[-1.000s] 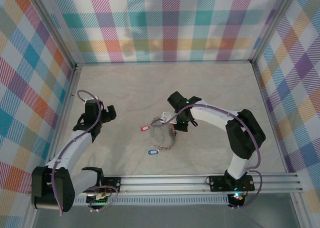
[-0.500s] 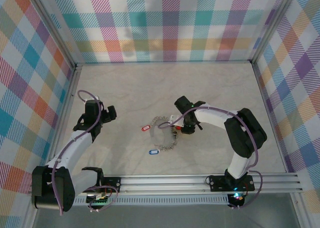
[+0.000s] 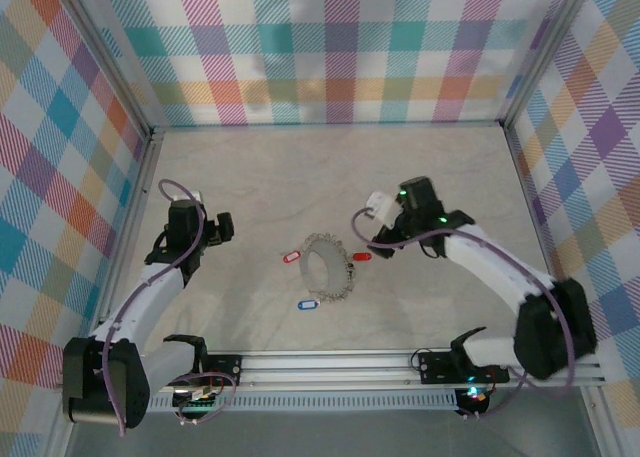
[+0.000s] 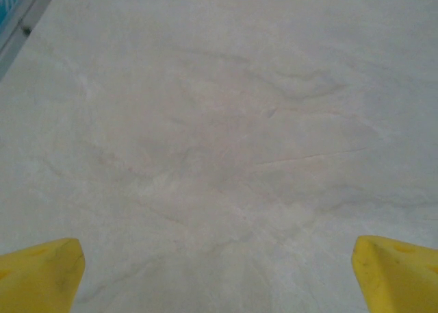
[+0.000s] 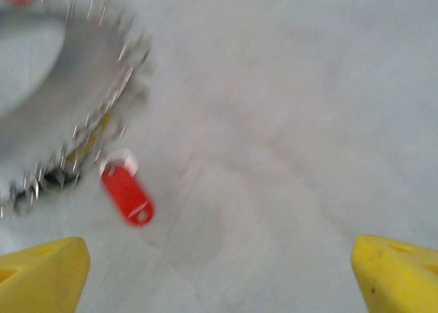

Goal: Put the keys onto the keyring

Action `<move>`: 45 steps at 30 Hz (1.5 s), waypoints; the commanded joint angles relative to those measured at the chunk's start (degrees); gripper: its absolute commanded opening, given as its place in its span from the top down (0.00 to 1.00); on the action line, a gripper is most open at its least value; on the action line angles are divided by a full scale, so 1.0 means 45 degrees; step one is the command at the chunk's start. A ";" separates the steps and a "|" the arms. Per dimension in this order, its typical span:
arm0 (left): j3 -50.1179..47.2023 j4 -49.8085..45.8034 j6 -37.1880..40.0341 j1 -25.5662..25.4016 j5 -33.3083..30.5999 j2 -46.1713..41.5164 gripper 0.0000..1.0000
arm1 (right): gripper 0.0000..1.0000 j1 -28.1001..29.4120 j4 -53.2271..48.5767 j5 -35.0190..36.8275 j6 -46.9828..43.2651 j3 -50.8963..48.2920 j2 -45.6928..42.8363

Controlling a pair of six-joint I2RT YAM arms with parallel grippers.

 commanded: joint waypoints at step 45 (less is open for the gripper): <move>-0.2218 1.1773 0.1534 0.0154 0.1563 0.6480 0.00 | 0.00 -0.5057 1.5163 0.3137 0.8112 -0.6088 0.3481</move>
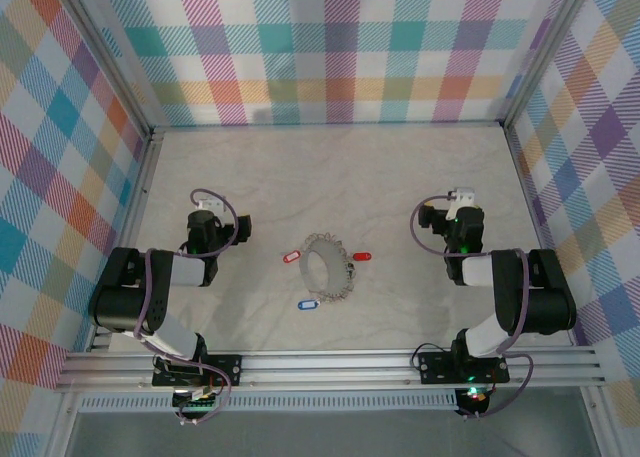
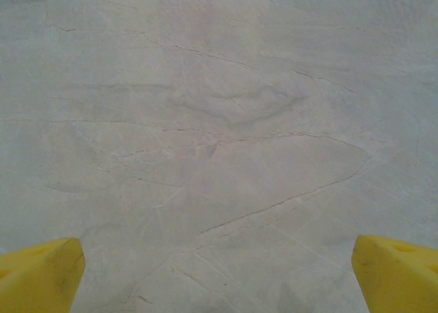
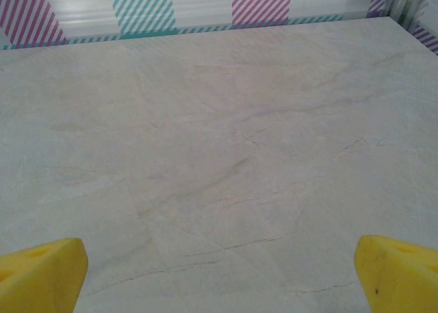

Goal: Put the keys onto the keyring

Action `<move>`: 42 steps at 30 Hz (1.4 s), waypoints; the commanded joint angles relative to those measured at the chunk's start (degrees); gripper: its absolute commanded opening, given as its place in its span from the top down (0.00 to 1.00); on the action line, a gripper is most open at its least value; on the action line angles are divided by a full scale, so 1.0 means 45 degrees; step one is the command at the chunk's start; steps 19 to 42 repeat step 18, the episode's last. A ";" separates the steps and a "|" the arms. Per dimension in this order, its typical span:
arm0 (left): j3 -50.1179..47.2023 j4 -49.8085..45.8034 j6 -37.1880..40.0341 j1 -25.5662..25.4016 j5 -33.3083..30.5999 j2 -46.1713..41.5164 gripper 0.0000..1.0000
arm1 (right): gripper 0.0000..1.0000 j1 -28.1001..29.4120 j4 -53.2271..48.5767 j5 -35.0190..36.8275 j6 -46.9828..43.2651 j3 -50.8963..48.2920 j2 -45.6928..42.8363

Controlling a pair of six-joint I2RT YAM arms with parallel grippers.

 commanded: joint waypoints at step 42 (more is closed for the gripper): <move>0.0225 0.0420 -0.0097 0.0144 -0.0132 -0.0012 0.00 | 0.00 0.0038 -0.0094 -0.0070 0.0076 0.0099 0.0039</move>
